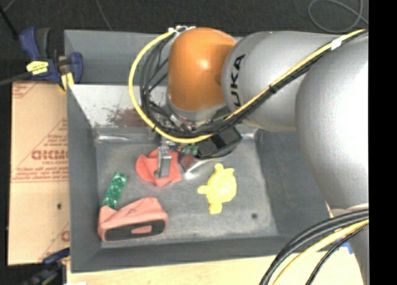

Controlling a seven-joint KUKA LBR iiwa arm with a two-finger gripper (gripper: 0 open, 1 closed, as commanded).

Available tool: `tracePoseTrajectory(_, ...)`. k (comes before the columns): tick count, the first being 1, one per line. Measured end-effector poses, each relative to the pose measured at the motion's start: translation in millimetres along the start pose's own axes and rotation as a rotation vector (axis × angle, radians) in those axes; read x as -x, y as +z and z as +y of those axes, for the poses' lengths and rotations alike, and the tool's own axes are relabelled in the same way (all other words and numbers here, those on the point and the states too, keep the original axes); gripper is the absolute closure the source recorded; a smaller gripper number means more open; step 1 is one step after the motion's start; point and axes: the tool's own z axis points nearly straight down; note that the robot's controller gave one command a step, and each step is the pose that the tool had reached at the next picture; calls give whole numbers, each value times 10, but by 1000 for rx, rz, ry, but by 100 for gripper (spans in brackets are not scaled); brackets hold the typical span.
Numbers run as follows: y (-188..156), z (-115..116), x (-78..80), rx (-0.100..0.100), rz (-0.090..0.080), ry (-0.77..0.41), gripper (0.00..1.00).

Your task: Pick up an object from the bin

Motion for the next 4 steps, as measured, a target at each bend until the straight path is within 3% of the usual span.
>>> tracePoseTrajectory(1, -50, -6, 14, 1, -7, 2, 0)
tracePoseTrajectory(2, 932, -511, 8, 3, -7, 159, 100)
tracePoseTrajectory(3, 932, -512, 8, 3, -6, 161, 100)
tracePoseTrajectory(4, -195, -619, -27, 4, -10, 147, 100)
